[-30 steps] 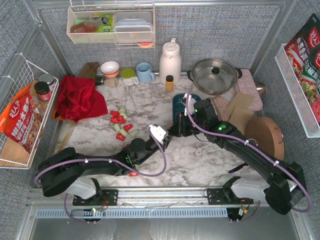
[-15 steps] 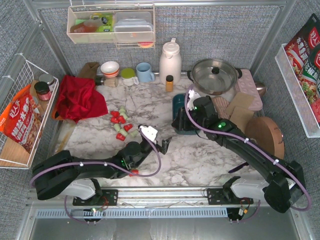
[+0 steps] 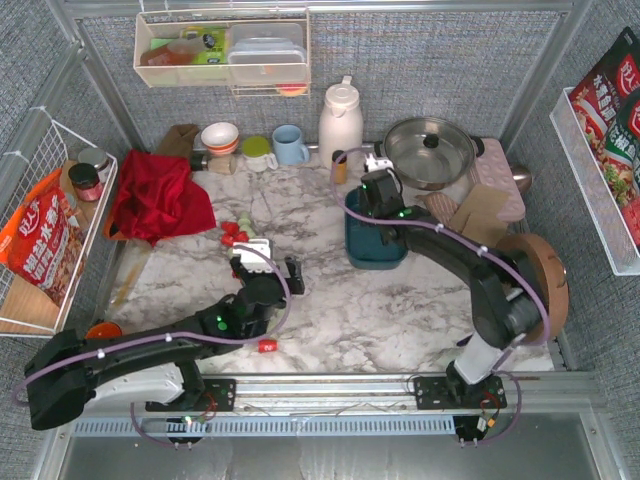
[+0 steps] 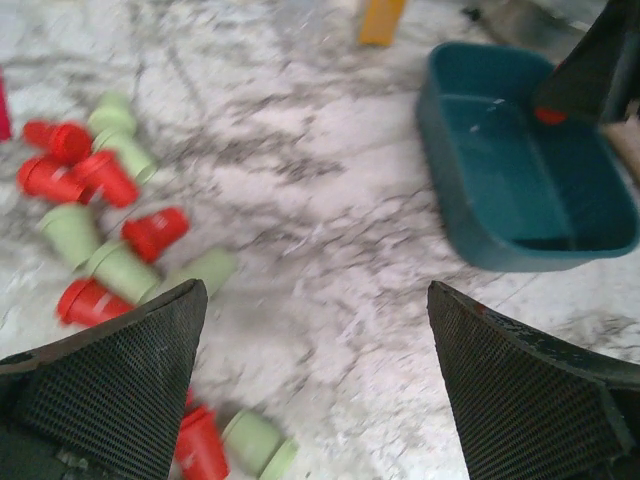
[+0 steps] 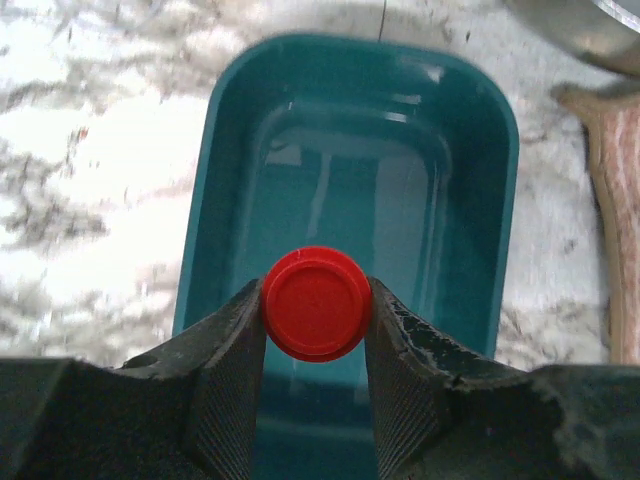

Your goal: Mix the coffee capsules in the storage basket

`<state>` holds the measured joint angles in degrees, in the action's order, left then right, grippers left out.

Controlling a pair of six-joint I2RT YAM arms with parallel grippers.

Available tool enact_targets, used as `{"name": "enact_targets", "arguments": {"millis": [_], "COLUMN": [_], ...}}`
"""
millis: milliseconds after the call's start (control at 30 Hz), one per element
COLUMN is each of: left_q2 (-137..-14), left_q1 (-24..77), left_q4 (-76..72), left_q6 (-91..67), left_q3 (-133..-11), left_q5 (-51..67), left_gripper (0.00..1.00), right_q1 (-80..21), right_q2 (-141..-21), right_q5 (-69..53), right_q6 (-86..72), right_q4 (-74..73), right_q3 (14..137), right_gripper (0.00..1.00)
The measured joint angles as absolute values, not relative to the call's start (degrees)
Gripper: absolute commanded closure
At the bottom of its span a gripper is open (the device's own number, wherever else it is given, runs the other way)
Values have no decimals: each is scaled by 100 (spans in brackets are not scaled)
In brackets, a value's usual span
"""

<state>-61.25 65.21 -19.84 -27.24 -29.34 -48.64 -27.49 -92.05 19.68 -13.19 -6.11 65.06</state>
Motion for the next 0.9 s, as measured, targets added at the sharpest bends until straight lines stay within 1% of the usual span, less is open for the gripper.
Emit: {"name": "enact_targets", "arguments": {"millis": [100, 167, 267, 333, 467, 533, 633, 667, 800, 900], "left_q2": [-5828, -5575, -5144, -4873, -4576, -4582, -4678, -4700, -4681, -4574], "left_q1": [6517, 6514, 6504, 6484, 6466, 6453, 6375, 6320, 5878, 5356], "left_q4": [-952, -123, 1066, 1649, 2530, 2869, 3291, 3409, 3680, 3564], "left_q6": [-3441, -4217, -5500, -6121, -7043, -7441, -7907, -8023, -8152, -7856], "left_q3": [-2947, -2974, -2952, -2875, -2707, -2648, -2550, -2506, -2318, -2095], "left_q5": [-5111, -5234, -5321, -5339, -5142, -5046, -4934, -4917, -4757, -4462], "left_gripper": [1, 1, 1, 1, 1, 3, 10, 11, 15, 17], "right_q1": [-2617, -2574, -2539, -2528, -2543, -2565, -2639, -2672, -2836, -2947], "right_q2": [-9863, -10235, -10554, -10554, -10263, -10036, -9625, -9504, -9161, -8962], "right_q5": [2034, 2005, 1931, 1898, 1708, 1514, 1308, 1221, 856, 718], "right_q6": [-1275, -1249, -1190, -1188, -1138, -1092, -1090, -1118, -1219, -1256], "right_q4": [-491, -469, -580, -685, -864, -1004, -1109, -1116, -1253, -1334], "right_q3": [7024, 7334, 7688, 7795, 7756, 7710, 7481, 7369, 6928, 6687], "right_gripper": [43, 36, 31, 28, 27, 27, 27, 27, 27, 27]}}
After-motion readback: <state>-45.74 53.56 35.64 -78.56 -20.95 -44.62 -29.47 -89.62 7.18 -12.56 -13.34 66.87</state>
